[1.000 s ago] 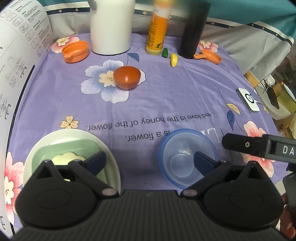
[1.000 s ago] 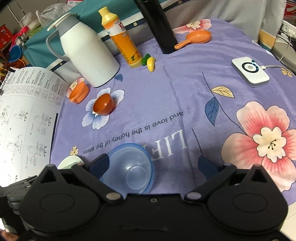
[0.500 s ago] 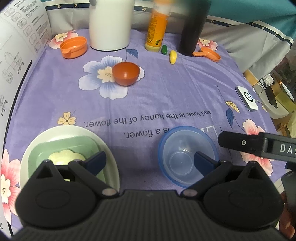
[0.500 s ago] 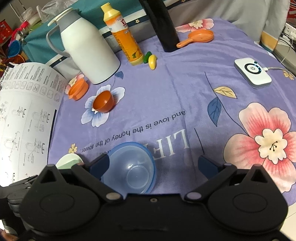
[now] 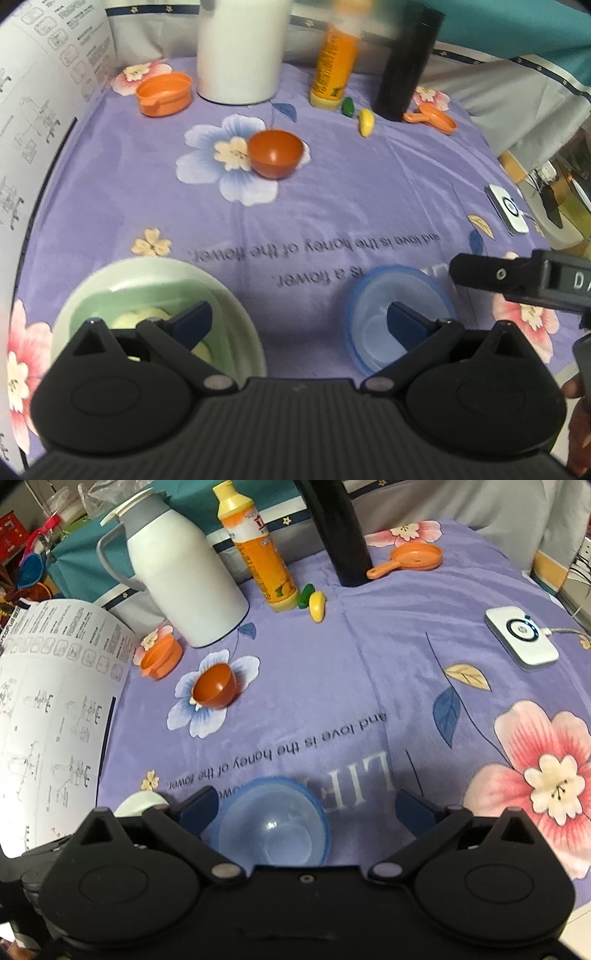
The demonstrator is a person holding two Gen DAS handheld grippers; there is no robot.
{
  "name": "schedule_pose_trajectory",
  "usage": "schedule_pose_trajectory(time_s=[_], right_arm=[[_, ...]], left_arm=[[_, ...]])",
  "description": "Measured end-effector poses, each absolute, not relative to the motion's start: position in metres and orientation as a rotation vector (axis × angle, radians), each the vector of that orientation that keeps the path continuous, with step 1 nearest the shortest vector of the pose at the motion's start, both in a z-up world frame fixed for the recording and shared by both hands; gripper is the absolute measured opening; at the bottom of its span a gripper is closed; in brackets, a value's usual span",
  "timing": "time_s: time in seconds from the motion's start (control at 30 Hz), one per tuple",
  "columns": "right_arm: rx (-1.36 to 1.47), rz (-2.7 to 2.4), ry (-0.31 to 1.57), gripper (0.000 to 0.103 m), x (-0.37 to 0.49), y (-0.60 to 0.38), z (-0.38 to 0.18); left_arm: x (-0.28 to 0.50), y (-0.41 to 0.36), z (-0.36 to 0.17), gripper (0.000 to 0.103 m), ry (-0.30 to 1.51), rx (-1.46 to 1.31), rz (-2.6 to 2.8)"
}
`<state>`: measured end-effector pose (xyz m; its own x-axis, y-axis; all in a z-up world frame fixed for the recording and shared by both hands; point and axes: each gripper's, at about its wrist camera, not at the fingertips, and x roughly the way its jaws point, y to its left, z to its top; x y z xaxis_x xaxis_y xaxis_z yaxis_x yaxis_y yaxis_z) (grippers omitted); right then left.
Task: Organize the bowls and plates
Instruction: 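Move both grippers to the small orange bowl and grasp its rim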
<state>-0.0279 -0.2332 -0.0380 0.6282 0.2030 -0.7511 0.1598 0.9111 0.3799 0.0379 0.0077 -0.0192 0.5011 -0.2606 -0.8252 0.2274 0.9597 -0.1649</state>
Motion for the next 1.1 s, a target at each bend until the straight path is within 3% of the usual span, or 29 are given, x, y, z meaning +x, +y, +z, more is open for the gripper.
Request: schedule_pose_trajectory(time_s=[0.5, 0.73, 0.9, 1.1], right_arm=[[0.433, 0.077, 0.886, 0.103, 0.064, -0.198, -0.033], [0.438, 0.086, 0.881, 0.094, 0.119, -0.184, -0.038], [0.482, 0.113, 0.906, 0.080, 0.149, -0.180, -0.051], [0.476, 0.153, 0.943, 0.047, 0.177, -0.170, -0.066]], left_arm=[[0.119, 0.044, -0.016, 0.103, 0.914, -0.065, -0.171], [0.166, 0.038, -0.028, 0.098, 0.918, -0.050, -0.151], [0.194, 0.030, -0.039, 0.086, 0.931, -0.063, -0.161], [0.213, 0.017, -0.056, 0.062, 0.979, -0.064, -0.210]])
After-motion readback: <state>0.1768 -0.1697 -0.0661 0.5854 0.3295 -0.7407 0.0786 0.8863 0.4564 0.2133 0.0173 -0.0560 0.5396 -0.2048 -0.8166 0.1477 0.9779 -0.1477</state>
